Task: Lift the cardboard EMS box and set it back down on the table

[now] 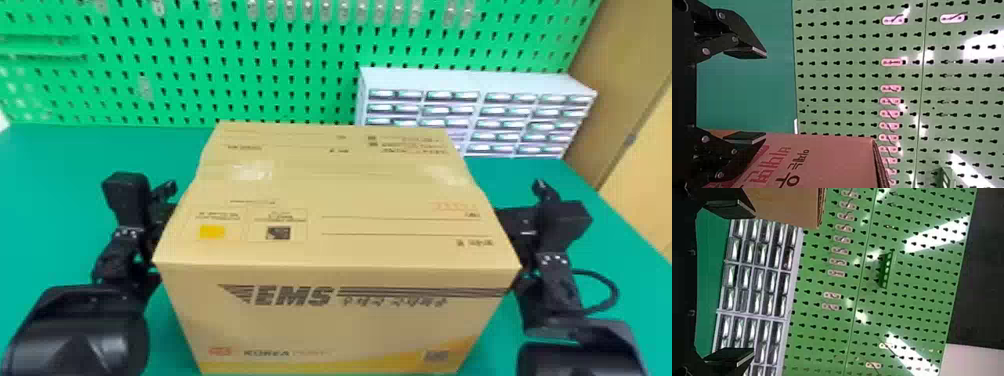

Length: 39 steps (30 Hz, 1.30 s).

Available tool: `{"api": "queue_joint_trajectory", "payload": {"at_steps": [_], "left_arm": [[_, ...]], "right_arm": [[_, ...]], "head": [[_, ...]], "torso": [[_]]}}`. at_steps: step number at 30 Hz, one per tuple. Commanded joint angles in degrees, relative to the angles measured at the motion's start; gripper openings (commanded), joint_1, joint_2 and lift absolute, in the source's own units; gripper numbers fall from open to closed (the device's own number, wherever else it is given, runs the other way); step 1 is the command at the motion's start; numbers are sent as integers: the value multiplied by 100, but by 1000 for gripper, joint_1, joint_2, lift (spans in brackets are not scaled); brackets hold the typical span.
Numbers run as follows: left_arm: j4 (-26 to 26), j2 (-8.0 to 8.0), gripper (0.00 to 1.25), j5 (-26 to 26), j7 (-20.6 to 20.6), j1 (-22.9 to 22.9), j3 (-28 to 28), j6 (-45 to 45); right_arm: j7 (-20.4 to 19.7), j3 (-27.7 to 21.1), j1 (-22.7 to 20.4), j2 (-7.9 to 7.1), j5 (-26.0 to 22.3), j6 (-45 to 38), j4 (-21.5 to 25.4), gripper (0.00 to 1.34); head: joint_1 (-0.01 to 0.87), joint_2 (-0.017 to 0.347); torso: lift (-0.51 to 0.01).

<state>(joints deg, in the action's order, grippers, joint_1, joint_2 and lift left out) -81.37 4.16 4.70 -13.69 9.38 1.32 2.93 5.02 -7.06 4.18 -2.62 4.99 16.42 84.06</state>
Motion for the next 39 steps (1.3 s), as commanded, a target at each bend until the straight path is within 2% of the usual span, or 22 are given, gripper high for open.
{"api": "queue_joint_trajectory", "payload": {"at_steps": [1,18,39], "left_arm": [[-55,-3,736,31,-196,91,-18,-3],[-450,-3,736,40,-240,574,-44,-3],[-494,-3,736,-4,-240,600,-27,-3]], "right_arm": [[-1,29,100,-19,-68,1,31,1259],[-1,161,487,-90,-209,1,268,1259],[-10,179,593,-116,-200,-16,277,1259]], "head": [[678,-14],[678,-14],[678,-14]], "torso": [[-96],[-96],[-96]]}}
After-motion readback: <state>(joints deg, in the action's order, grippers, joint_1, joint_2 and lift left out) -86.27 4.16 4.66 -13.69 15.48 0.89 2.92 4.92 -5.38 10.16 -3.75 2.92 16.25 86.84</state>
